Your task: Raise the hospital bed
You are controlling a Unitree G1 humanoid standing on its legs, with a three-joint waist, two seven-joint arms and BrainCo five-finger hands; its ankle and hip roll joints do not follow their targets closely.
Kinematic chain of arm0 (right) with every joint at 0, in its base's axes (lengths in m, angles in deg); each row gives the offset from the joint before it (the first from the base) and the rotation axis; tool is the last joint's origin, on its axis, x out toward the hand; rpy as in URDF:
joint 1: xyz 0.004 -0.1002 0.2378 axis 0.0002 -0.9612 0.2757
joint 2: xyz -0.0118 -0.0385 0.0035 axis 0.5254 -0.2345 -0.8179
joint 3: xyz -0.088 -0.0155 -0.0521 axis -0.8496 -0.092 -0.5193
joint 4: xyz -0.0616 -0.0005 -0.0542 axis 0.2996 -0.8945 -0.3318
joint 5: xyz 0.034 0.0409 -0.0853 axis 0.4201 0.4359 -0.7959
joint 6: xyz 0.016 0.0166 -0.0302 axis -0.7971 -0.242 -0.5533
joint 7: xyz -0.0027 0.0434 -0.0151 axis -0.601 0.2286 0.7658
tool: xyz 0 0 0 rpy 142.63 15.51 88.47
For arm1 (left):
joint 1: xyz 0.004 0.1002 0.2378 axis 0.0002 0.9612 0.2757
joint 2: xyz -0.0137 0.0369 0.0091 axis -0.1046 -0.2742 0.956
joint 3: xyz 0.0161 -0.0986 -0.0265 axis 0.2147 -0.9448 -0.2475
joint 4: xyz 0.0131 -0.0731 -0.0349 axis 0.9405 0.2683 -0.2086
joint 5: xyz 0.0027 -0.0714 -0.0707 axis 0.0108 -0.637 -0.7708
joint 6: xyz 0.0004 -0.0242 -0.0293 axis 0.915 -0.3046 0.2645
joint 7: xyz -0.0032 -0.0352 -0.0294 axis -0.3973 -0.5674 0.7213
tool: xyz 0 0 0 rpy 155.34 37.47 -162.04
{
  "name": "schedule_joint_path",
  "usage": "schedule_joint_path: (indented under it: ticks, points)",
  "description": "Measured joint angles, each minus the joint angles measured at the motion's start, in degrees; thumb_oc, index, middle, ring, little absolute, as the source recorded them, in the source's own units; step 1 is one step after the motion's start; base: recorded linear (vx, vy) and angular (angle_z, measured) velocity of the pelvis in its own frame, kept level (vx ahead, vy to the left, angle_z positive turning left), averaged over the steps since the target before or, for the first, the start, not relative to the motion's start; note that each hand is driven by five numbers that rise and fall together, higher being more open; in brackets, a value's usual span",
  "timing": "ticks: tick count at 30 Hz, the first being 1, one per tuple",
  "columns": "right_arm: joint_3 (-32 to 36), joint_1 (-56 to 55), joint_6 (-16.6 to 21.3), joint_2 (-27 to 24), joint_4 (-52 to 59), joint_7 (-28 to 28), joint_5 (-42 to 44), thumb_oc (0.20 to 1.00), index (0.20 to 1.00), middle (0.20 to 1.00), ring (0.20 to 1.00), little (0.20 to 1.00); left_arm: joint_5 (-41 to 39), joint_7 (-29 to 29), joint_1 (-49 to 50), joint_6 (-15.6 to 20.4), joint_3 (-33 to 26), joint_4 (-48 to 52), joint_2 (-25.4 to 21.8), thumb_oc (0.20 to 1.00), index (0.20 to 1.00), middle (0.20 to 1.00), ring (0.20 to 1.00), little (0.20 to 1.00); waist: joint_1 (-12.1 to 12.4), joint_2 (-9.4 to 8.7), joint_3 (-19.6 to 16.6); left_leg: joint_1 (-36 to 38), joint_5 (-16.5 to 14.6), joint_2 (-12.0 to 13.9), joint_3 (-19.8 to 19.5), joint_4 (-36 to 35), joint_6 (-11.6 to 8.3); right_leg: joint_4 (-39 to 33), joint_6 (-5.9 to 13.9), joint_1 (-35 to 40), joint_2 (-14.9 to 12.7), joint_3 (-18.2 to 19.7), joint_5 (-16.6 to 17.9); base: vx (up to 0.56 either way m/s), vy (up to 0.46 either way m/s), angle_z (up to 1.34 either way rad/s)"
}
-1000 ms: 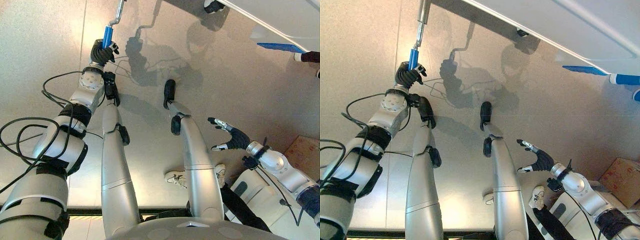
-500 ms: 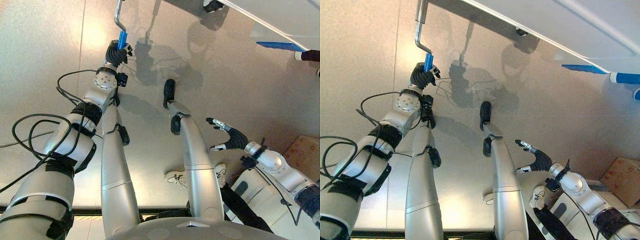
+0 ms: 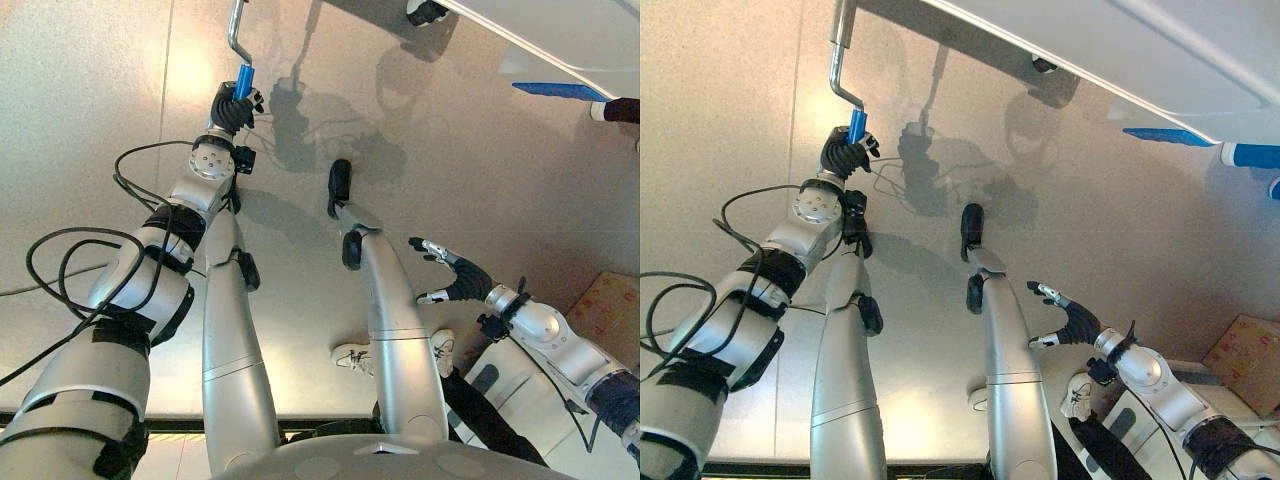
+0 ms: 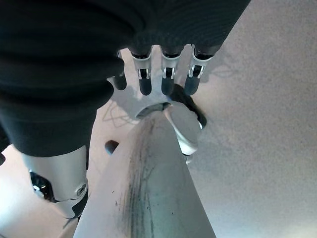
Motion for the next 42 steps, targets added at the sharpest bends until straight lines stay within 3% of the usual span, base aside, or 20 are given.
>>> schedule_joint_path:
  ticks: [1,2,3,5,6,7,20,24,32,35,38,41,42]
  points:
    - [0.0,0.0,0.0,0.0,0.0,0.0,0.0,1.000,1.000,1.000,1.000,1.000,1.2,-0.1,0.0,-0.2,0.0,-0.1,0.1,0.241,0.241,0.241,0.241,0.241,0.0,0.00,0.0,0.0,-0.1,0.0,0.0,0.0,0.19,0.0,0.01,0.0,0.0,0.0,0.0,0.00,0.000,0.00]
    - [0.0,0.0,0.0,0.0,0.0,0.1,0.0,1.000,1.000,1.000,1.000,1.000,2.0,-0.1,0.0,-0.3,0.0,-0.1,0.1,0.388,0.388,0.388,0.388,0.388,0.0,0.00,0.0,0.0,-0.1,0.0,0.0,0.0,0.23,0.1,0.07,0.0,0.0,0.0,0.0,0.00,0.000,0.00]
    - [0.0,0.0,0.0,0.0,0.0,0.1,0.0,1.000,1.000,1.000,1.000,1.000,1.9,-0.1,0.0,-0.3,0.0,-0.1,0.2,0.448,0.448,0.448,0.448,0.448,0.0,0.00,0.0,0.1,0.0,0.0,0.0,0.0,0.25,0.1,0.16,0.0,0.0,0.0,-0.1,0.00,0.000,0.00]
    - [0.0,0.0,0.0,0.0,-0.1,0.5,0.0,1.000,1.000,1.000,1.000,1.000,2.0,-0.4,0.0,-0.3,0.0,-0.1,0.3,0.473,0.473,0.473,0.473,0.473,0.1,0.00,0.0,0.1,0.0,-0.1,0.0,0.0,0.26,0.1,0.19,0.0,-0.1,0.0,-0.1,0.00,0.000,0.00]
    - [0.0,0.0,0.0,0.0,-0.1,0.7,0.0,1.000,1.000,1.000,1.000,1.000,2.0,-0.4,0.0,-0.4,0.0,-0.1,0.5,0.931,0.931,0.931,0.931,0.931,0.1,0.00,0.0,0.1,0.0,-0.1,0.0,0.0,0.27,0.2,0.18,0.0,-0.1,0.0,-0.1,0.00,0.000,0.00]
    - [0.0,0.0,0.0,0.0,-0.1,0.7,0.0,1.000,1.000,1.000,1.000,1.000,2.0,-0.5,0.0,-0.4,0.0,-0.1,0.5,1.000,1.000,1.000,1.000,1.000,0.1,0.00,0.0,0.1,0.0,-0.1,0.0,0.0,0.23,0.2,0.15,0.0,-0.1,0.0,-0.1,0.00,0.000,0.00]
    - [-0.1,0.2,0.0,0.1,-0.7,1.1,0.0,1.000,1.000,1.000,1.000,1.000,2.0,-1.0,0.3,-0.4,0.0,-0.1,1.6,1.000,1.000,1.000,1.000,1.000,0.2,-0.02,0.0,1.5,0.7,-0.9,0.0,-0.8,0.57,0.9,0.05,0.8,-0.9,0.1,-0.1,-0.01,0.003,0.01]
    - [-0.2,1.6,-0.1,1.4,-3.3,1.5,0.0,1.000,1.000,1.000,1.000,1.000,2.0,-0.5,4.9,-0.4,-0.3,0.0,1.6,1.000,1.000,1.000,1.000,1.000,0.3,-0.02,0.0,3.9,1.0,-1.0,0.0,-1.1,0.20,1.0,0.05,3.1,-1.0,0.0,-0.2,-0.05,0.010,0.02]
    - [0.2,1.6,-0.8,3.8,-5.2,2.2,-1.4,1.000,1.000,1.000,1.000,1.000,1.4,3.5,21.9,-0.8,-6.1,1.2,2.6,1.000,1.000,1.000,1.000,1.000,3.3,-0.25,-0.2,13.6,0.2,-2.0,0.2,-4.8,0.74,-3.8,0.35,12.0,-2.0,-1.0,0.7,-0.03,0.033,-0.01]
    - [0.8,1.4,-1.4,6.8,-5.5,2.1,-2.7,1.000,1.000,1.000,1.000,1.000,1.8,5.5,27.0,-1.4,-8.1,1.5,3.1,1.000,1.000,1.000,1.000,1.000,3.6,-0.24,-0.2,18.1,0.5,-2.7,0.0,-6.7,1.06,-4.5,0.94,16.6,-2.7,-1.4,0.2,0.01,0.029,0.16]
    - [1.3,1.7,-1.9,9.3,-8.3,2.1,-3.2,1.000,1.000,1.000,1.000,1.000,2.5,6.9,31.7,-1.6,-9.2,0.8,3.7,1.000,1.000,1.000,1.000,1.000,5.6,-0.19,-0.5,23.3,0.3,-3.1,0.1,-8.2,1.17,-5.6,1.18,21.6,-3.2,-1.6,-0.2,0.03,0.055,0.05]
    - [2.5,2.3,-3.1,11.9,-12.0,2.1,-4.9,1.000,1.000,1.000,1.000,1.000,10.1,8.4,36.2,-2.0,-11.9,-2.8,3.9,1.000,1.000,1.000,1.000,1.000,6.5,-0.16,-0.9,29.3,0.2,-3.2,0.2,-9.5,1.19,-7.2,1.58,28.0,-3.2,-2.0,-0.6,0.03,0.037,0.05]
    - [2.4,2.0,-3.4,12.5,-14.0,2.0,-5.3,1.000,1.000,1.000,1.000,1.000,12.8,8.7,38.9,-2.3,-12.2,-3.7,4.1,1.000,1.000,1.000,1.000,1.000,6.8,0.05,-2.6,31.3,-0.5,-3.3,0.2,-10.1,1.64,-7.9,2.08,30.1,-3.3,-2.2,-1.0,-0.02,0.025,0.05]
